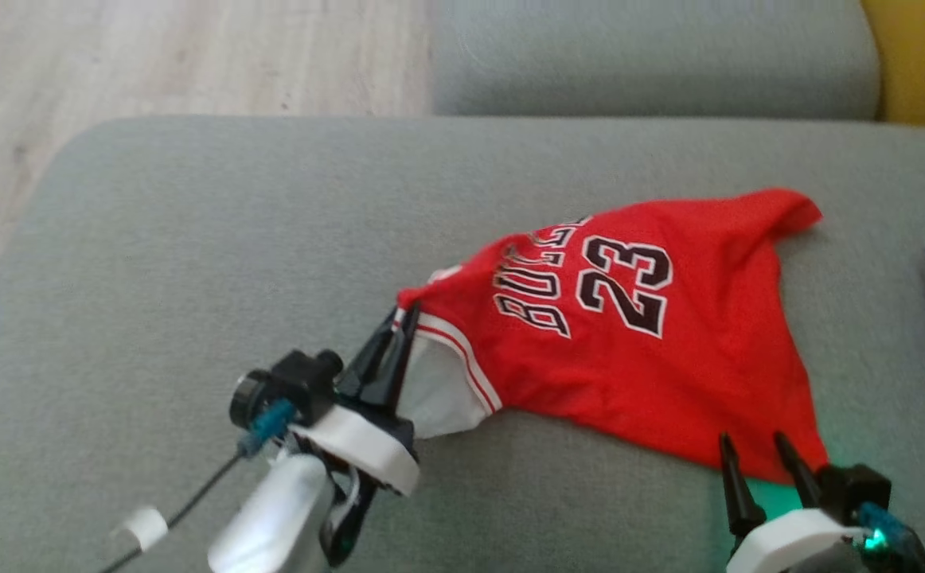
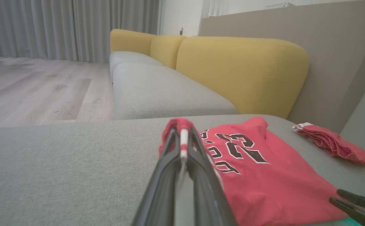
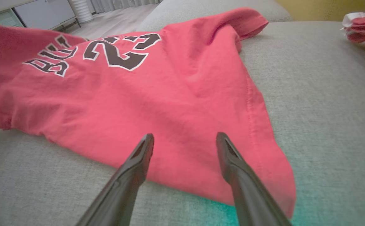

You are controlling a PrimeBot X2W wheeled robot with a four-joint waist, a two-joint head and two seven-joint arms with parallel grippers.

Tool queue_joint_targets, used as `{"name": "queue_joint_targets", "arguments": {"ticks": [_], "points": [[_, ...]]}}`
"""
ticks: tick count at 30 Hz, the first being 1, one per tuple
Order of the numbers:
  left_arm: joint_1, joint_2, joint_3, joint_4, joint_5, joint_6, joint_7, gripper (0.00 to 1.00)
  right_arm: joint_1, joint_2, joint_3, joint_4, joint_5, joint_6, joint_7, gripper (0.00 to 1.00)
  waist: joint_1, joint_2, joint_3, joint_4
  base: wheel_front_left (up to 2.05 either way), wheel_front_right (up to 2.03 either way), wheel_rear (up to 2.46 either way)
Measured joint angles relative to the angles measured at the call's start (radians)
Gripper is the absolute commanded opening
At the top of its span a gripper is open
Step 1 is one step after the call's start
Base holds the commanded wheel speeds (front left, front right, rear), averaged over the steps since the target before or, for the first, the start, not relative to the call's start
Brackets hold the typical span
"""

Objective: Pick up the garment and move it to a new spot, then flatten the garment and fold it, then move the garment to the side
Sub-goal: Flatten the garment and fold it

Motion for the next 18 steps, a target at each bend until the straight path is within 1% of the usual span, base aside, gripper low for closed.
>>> {"name": "queue_joint_targets", "arguments": {"ticks": [5,10,14,18], "points": [[0.065,-0.001,-0.022,-0.107,0.026,0.01,0.0,0.0,0.013,0.017,-0.012,0.008,0.0,0.0,0.0,1.0,-0.0001,0.0,-0.034,0.041,0.0,0.0,0.0],[0.086,-0.002,-0.036,-0.18,0.025,0.043,0.033,0.0,0.013,0.018,-0.018,0.008,0.0,0.0,0.0,1.0,-0.0001,0.0,-0.03,0.055,0.0,0.0,0.0],[0.071,0.003,-0.022,-0.175,0.025,0.08,0.051,0.0,0.004,0.018,-0.008,0.008,0.0,0.0,0.0,1.0,0.0001,0.0,0.008,0.045,0.0,0.0,0.0],[0.004,0.023,0.034,-0.103,0.026,0.125,0.053,0.0,-0.04,0.018,0.016,0.001,0.0,0.0,0.0,1.0,0.0002,0.0,0.058,0.022,0.0,0.0,0.0]]}}
